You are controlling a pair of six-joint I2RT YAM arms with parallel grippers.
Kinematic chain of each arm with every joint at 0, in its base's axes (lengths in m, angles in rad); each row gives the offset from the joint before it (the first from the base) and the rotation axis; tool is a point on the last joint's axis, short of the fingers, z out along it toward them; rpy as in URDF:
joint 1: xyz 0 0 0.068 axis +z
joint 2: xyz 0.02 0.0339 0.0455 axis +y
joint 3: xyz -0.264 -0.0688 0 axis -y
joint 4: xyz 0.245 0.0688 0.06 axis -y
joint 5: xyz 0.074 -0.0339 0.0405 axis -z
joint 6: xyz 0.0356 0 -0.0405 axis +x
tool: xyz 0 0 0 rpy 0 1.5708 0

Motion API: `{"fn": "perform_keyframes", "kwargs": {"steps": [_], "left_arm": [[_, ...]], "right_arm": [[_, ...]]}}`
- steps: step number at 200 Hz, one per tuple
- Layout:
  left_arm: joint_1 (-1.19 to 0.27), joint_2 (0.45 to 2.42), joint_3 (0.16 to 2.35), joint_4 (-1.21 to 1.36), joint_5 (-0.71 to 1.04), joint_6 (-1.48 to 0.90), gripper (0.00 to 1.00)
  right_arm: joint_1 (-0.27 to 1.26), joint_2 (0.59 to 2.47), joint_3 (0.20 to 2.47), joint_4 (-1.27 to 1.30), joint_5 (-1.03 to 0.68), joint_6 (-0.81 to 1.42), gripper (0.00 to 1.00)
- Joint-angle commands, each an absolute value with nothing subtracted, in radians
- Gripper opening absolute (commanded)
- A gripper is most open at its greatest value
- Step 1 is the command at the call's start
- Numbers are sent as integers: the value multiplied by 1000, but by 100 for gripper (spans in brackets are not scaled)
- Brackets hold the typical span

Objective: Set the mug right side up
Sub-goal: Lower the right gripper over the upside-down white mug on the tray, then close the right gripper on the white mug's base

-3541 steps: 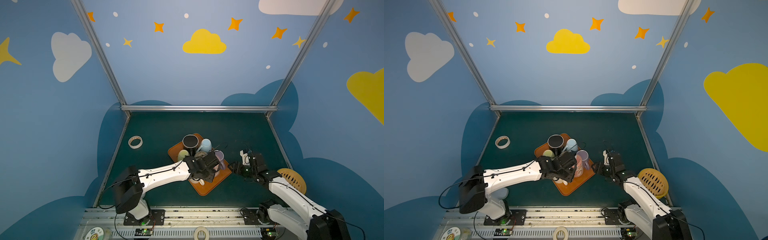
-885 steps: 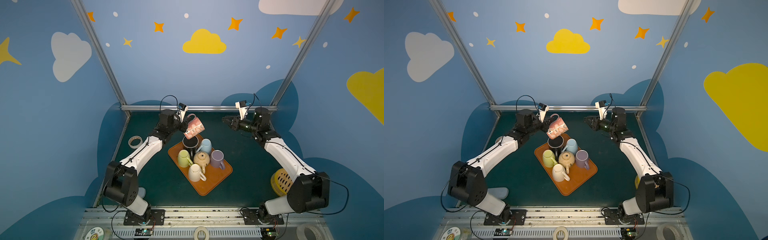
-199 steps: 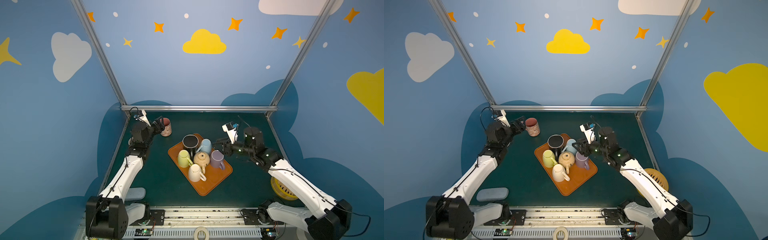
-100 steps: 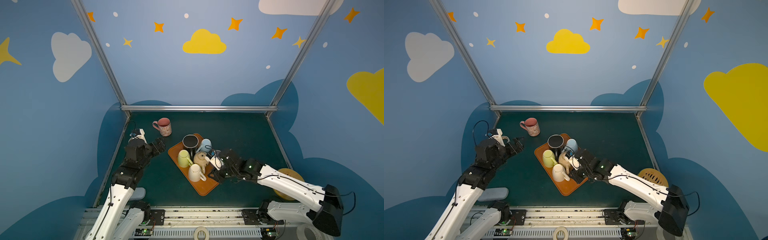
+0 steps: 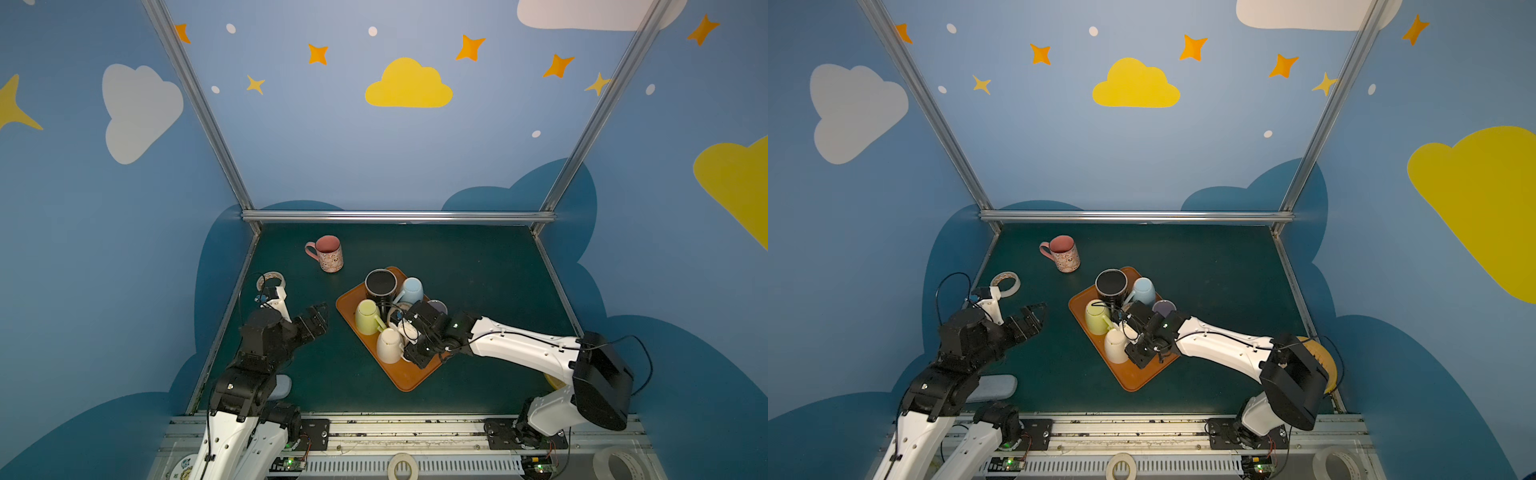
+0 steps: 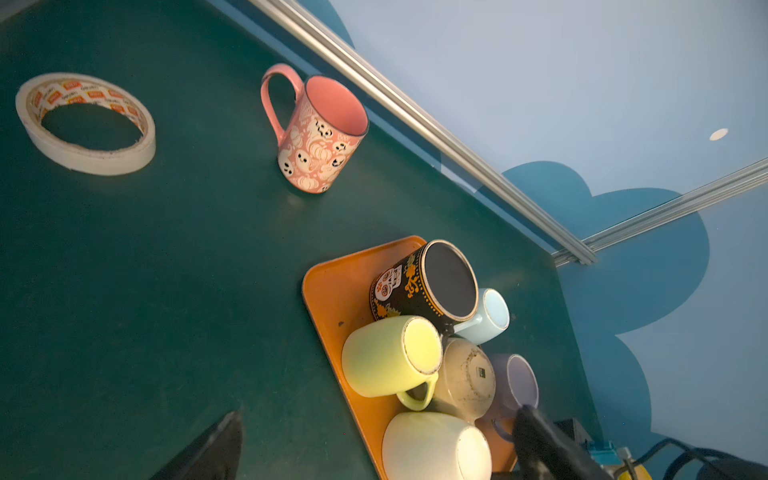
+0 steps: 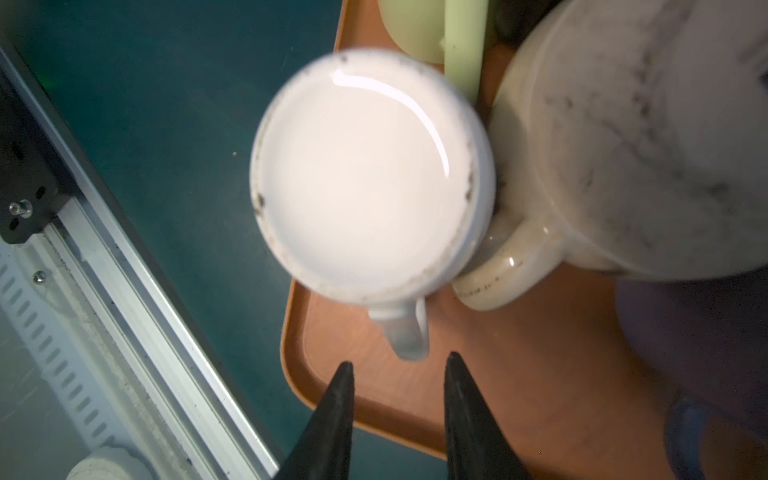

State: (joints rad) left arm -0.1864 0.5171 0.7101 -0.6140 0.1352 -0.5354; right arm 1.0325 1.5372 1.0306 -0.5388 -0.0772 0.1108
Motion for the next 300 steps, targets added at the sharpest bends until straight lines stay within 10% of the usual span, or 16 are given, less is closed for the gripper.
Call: {"fn": "perform_keyframes", "kwargs": {"steps": [1,300], "left_arm": [[-189,483,708,-644,156,-526,100],[-191,426,698,-663,149,-519,100]], "right_arm": [[1040,1578,1082,-542,-63,82,32],[1127,1786,1266,-668,44,148,11]]}}
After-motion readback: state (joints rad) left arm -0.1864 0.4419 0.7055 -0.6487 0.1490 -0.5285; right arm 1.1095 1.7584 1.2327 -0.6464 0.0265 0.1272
